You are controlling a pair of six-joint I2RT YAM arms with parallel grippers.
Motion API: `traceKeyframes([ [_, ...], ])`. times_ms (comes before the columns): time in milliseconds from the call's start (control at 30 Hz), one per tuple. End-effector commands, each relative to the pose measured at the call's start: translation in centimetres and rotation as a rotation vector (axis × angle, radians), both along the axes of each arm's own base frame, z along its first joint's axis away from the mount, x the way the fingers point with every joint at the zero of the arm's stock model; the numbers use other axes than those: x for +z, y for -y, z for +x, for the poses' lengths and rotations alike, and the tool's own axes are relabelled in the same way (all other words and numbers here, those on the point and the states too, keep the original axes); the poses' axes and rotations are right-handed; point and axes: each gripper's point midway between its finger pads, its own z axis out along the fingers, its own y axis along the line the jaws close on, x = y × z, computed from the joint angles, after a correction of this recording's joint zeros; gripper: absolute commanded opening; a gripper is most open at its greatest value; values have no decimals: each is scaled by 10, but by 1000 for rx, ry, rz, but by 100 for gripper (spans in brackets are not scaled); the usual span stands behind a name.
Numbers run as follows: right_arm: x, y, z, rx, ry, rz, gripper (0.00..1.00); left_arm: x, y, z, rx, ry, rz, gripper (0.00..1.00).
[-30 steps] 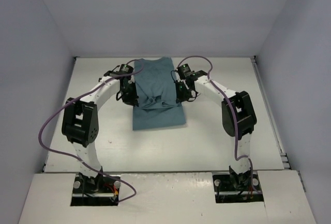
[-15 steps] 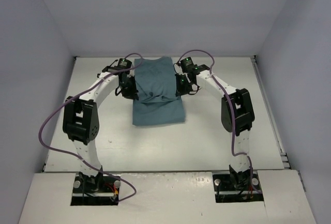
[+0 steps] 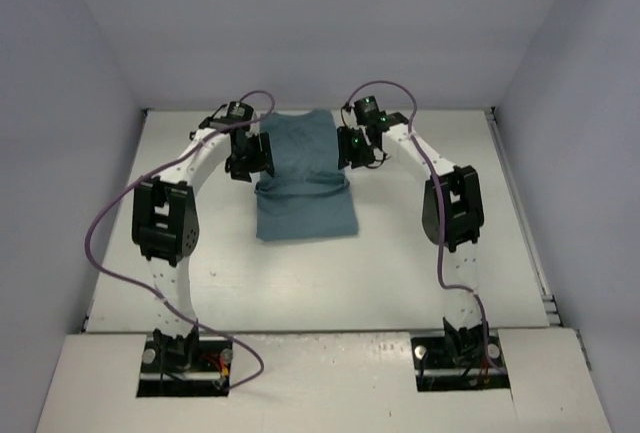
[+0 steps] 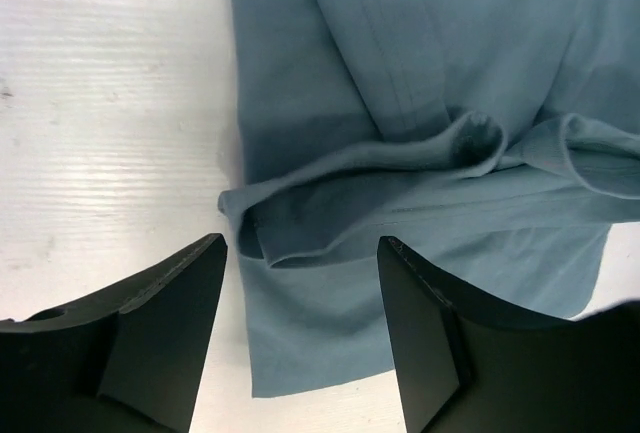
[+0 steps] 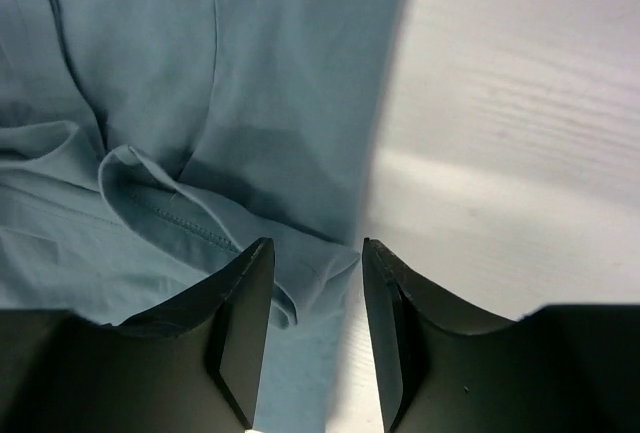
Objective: Fold and stack the t-shirts
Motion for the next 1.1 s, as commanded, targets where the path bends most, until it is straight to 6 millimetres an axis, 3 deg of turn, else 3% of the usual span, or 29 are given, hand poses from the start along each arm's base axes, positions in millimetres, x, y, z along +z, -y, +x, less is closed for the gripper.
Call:
traceKeyframes([
  [0, 88, 9, 15, 74, 237, -23, 39, 112, -18, 12, 13, 292, 21, 60],
  [133, 132, 13, 5, 177, 359, -53, 40, 135, -25, -9, -4, 350, 46, 60],
  [233, 141, -3, -19, 298, 370, -5, 36, 135, -19, -40, -17, 352, 26, 58],
  [267, 144, -10, -26, 327, 374, 11, 35, 126, -17, -48, -18, 334, 24, 57],
  [333, 131, -23, -43, 396, 347, 12, 26, 118, -3, -64, -21, 333, -11, 51],
  [467, 89, -57, -77, 544, 247, 53, 12, 52, 17, -101, 4, 212, -43, 36],
  [533, 80, -72, -89, 603, 233, 59, 11, 32, 23, -109, 13, 184, -53, 30],
  [633, 65, -94, -104, 694, 208, 79, 12, 6, 33, -120, 13, 148, -59, 28],
  [833, 31, -106, -107, 746, 143, 100, 15, -33, 29, -121, 61, 101, -27, 28],
  [1067, -9, -114, -109, 778, 55, 127, 17, -55, 29, -122, 70, 59, -13, 28],
])
